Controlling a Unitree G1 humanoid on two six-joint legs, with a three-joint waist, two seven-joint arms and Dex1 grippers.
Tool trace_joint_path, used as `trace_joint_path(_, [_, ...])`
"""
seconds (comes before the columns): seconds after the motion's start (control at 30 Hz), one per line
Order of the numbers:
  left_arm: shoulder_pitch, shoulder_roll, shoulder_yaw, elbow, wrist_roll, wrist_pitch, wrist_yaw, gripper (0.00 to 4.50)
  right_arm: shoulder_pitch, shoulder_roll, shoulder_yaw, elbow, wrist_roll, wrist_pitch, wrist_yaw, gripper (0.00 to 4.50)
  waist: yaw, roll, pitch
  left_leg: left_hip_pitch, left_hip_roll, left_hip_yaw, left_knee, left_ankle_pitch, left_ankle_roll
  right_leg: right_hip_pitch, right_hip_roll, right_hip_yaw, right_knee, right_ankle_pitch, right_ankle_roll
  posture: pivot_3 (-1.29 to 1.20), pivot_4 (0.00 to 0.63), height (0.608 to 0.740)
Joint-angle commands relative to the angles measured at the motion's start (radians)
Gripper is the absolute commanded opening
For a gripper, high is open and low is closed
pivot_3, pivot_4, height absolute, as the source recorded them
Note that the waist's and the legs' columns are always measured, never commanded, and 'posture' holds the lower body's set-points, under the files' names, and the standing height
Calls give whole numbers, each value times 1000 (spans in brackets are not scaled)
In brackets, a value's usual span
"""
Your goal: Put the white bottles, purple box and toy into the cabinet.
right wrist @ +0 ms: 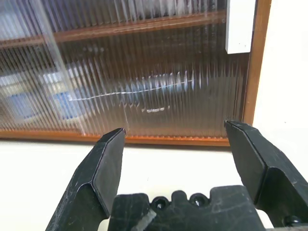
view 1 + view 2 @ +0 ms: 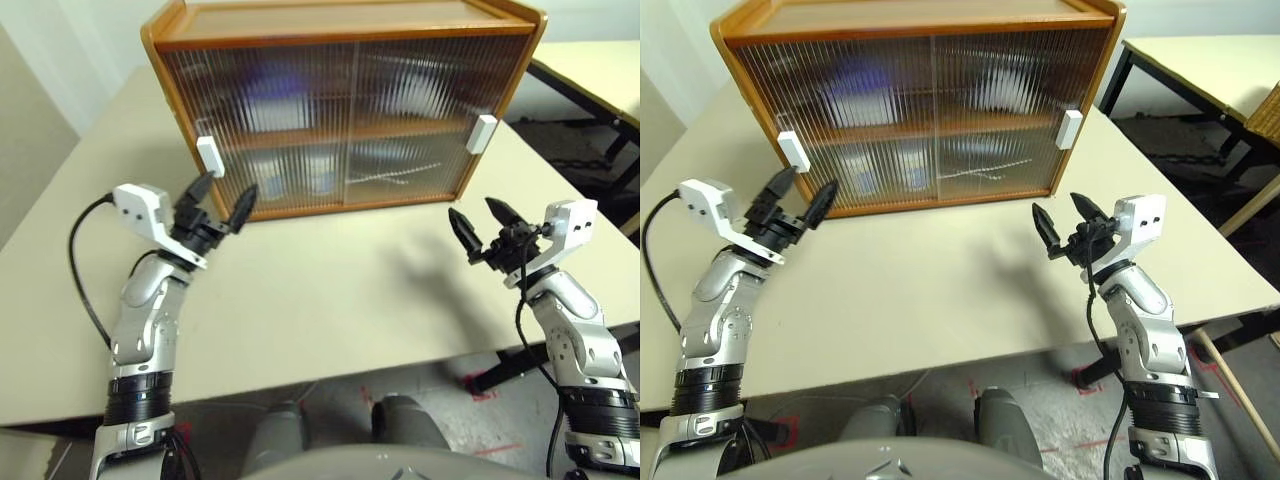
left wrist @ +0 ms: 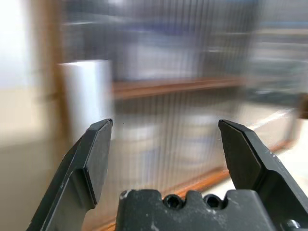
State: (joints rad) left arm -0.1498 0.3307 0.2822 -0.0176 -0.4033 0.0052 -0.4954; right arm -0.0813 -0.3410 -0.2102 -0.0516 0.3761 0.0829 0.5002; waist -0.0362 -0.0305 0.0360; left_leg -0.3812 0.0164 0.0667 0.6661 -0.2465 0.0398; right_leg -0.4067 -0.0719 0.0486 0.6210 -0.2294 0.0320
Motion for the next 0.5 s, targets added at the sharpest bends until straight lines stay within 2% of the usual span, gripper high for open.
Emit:
trace_joint_path(0.03, [46, 5, 49, 59, 57, -80, 54, 4500, 28, -11, -24, -48, 15, 1, -1, 4459, 1, 0, 0, 0, 0, 0, 0, 0, 0, 0, 0, 0, 0, 0, 0, 0, 0, 740])
trace_joint_path(0.2, [95, -14, 86, 98, 85, -152, 113, 4500, 65, -24, -44, -94, 15, 5, -10, 4459, 3, -2, -1, 0, 0, 1, 0, 0, 0, 0, -3, -2, 0, 0, 0, -9, 0, 740])
trace_joint_path(0.5, [213, -102, 24, 42, 109, -173, 137, 4500, 154, 10, -48, -129, 2, -35, -22, 4459, 1, -3, -2, 0, 0, 4, 0, -1, -1, 0, -8, -5, 0, -2, -1, -16, 0, 740])
